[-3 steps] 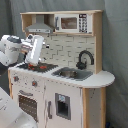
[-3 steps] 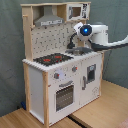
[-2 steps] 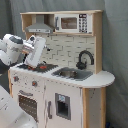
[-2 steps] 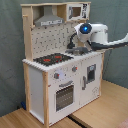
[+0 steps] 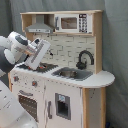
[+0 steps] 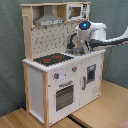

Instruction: Play with the kitchen

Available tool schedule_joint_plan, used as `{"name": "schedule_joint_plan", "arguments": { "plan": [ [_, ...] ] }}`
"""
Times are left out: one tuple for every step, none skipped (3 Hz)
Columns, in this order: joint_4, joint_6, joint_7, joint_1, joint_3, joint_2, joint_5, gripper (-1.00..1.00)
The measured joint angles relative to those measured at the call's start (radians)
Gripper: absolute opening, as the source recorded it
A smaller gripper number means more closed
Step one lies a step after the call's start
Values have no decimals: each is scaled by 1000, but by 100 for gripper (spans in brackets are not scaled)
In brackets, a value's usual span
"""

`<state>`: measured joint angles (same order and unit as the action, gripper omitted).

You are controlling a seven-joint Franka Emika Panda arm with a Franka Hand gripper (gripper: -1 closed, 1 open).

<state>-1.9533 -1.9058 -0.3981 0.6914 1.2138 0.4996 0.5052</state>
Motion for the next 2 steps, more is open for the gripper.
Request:
{"name": "schedule_joint_plan", "arguments": {
  "plan": [
    [0,-9,-80,15,-5,-43,-59,100],
    [9,-19,-149,27,-24,-92,-106,100]
  ]
}}
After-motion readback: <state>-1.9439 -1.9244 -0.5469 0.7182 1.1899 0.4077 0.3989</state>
